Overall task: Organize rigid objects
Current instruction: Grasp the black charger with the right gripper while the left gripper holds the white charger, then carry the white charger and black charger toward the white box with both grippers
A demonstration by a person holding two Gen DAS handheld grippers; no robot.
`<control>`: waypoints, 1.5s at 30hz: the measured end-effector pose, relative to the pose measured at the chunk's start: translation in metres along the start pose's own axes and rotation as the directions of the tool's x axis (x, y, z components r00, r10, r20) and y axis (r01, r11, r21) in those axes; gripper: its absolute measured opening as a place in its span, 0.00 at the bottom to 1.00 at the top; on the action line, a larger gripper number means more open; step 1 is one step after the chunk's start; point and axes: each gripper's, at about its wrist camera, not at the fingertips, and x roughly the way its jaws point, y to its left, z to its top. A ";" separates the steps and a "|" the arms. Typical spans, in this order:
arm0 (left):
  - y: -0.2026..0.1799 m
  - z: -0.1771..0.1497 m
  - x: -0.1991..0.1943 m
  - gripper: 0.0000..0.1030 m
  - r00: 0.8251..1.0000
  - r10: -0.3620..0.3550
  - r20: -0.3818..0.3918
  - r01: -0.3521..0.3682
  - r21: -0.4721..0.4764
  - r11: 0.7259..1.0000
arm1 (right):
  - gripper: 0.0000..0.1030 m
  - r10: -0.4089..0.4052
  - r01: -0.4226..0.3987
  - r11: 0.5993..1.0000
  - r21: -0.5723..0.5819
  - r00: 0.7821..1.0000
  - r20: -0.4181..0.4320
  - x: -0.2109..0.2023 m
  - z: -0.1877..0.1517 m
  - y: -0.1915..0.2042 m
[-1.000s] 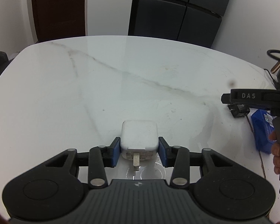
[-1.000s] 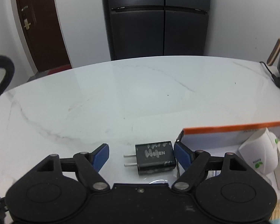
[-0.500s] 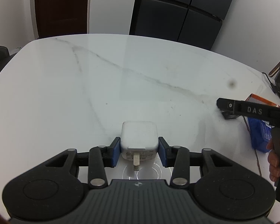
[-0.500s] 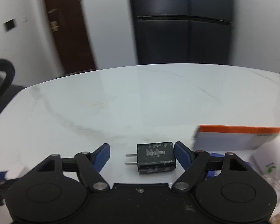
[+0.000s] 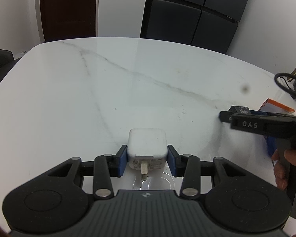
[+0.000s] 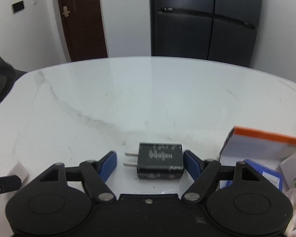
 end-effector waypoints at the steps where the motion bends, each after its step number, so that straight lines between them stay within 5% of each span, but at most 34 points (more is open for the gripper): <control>1: 0.000 -0.001 0.000 0.41 1.000 0.002 0.004 -0.002 -0.001 1.000 | 0.70 -0.007 0.007 1.000 0.005 1.000 0.003 -0.002 0.001 0.000; 23: -0.001 -0.016 -0.063 0.41 0.997 0.043 0.069 -0.041 -0.024 0.999 | 0.70 0.110 -0.112 0.993 0.044 0.992 0.054 -0.129 -0.017 0.027; 45: -0.069 -0.051 -0.144 0.41 0.997 0.043 0.068 -0.043 -0.009 0.999 | 0.70 0.129 -0.131 0.991 0.021 0.988 0.090 -0.246 -0.049 0.008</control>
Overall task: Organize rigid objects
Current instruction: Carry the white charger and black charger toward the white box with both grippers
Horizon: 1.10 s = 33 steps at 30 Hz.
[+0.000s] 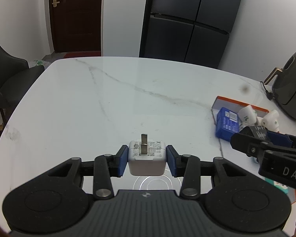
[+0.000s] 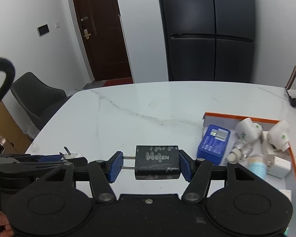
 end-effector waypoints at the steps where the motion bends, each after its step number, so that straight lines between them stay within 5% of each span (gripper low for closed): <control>1: -0.003 0.000 -0.002 0.41 1.000 0.001 0.003 -0.001 0.002 1.000 | 0.70 -0.001 0.001 1.000 0.003 1.000 0.003 -0.004 -0.001 -0.002; 33: -0.077 -0.025 -0.030 0.41 0.998 -0.067 0.012 0.066 0.077 0.995 | 0.70 -0.080 0.075 0.994 0.073 0.995 0.061 -0.071 -0.027 -0.062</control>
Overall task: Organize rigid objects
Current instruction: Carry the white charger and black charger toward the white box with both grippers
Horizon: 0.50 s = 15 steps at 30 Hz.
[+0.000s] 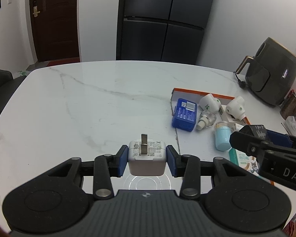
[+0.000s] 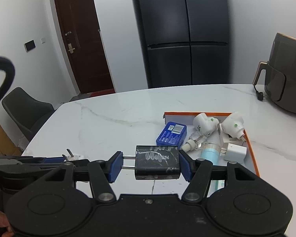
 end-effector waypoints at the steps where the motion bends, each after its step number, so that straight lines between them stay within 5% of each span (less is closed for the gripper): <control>1: -0.002 0.000 0.000 0.41 1.000 -0.004 0.000 0.004 0.000 1.000 | 0.70 -0.002 0.002 1.000 0.001 1.000 0.002 -0.001 0.000 -0.002; 15: -0.029 -0.002 0.002 0.41 0.999 -0.049 -0.008 0.049 0.032 0.998 | 0.70 -0.034 0.034 0.999 0.027 0.999 0.013 -0.015 -0.004 -0.026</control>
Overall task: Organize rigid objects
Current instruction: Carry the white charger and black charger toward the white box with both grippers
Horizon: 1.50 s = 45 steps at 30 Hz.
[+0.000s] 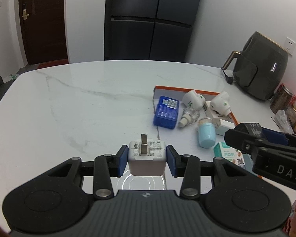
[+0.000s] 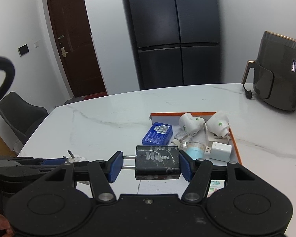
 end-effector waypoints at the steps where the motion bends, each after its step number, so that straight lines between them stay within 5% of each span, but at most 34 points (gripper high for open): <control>1: -0.002 0.000 0.001 0.41 1.000 -0.002 0.000 0.002 0.002 1.000 | 0.70 -0.002 0.002 1.000 0.002 1.000 0.000 -0.001 0.000 -0.001; 45: -0.104 0.001 0.026 0.41 0.989 -0.142 -0.034 0.145 0.145 0.979 | 0.70 -0.147 0.143 0.983 0.112 0.988 0.037 -0.040 -0.006 -0.089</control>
